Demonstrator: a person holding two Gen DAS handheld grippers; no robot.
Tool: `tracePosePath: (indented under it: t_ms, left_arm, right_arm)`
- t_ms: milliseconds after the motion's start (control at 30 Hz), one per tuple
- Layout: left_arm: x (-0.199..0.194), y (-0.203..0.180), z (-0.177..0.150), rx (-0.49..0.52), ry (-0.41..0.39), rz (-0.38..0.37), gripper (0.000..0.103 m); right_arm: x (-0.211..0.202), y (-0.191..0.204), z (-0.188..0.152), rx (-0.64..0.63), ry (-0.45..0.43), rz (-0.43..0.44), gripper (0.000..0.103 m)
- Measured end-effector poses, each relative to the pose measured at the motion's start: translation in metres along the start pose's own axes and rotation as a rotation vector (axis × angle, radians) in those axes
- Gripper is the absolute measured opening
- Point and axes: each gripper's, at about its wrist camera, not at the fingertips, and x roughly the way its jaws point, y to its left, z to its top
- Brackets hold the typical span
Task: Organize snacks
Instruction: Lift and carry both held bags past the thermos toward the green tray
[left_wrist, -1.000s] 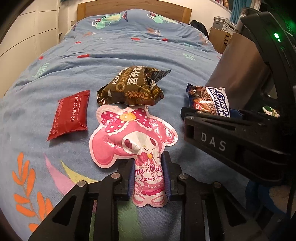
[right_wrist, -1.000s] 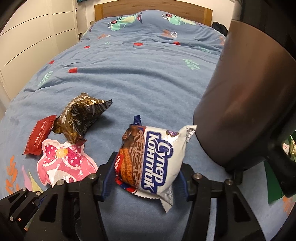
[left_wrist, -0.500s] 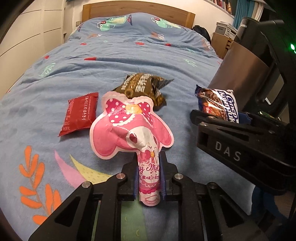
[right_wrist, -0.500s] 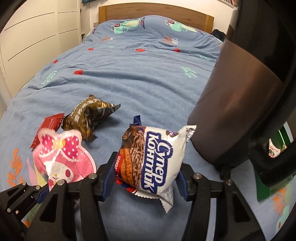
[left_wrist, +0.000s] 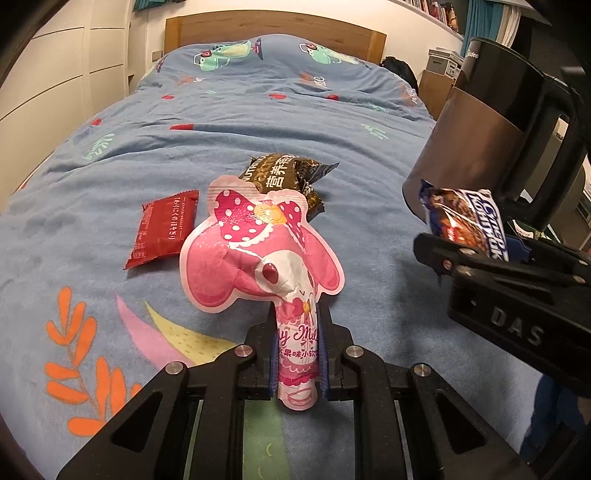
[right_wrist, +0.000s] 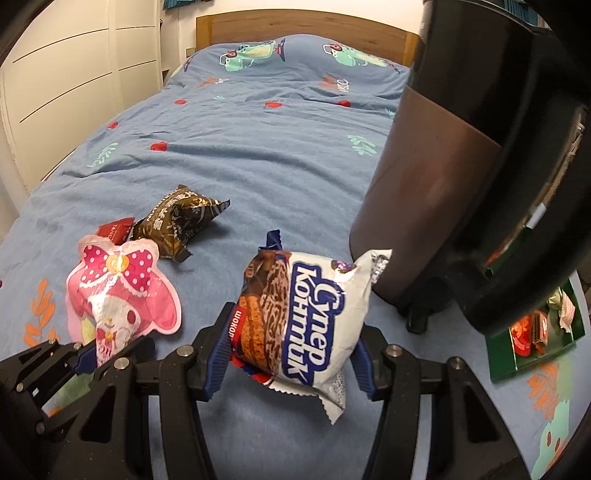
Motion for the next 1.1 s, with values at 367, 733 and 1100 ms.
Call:
tracePosePath:
  t_ms: [367, 733, 1100]
  left_arm:
    - [-0.010, -0.004, -0.010, 0.006, -0.003, 0.046, 0.013]
    - [-0.038, -0.026, -0.028, 0.060, -0.011, 0.067, 0.014]
    - [-0.063, -0.062, -0.038, 0.135, 0.003, 0.041, 0.014]
  right_arm:
    - [-0.022, -0.011, -0.014, 0.000, 0.023, 0.027, 0.050]
    - [-0.050, -0.028, -0.041, 0.003, 0.053, 0.065, 0.050]
    - [-0.076, -0.070, -0.065, 0.054, 0.053, 0.055, 0.050]
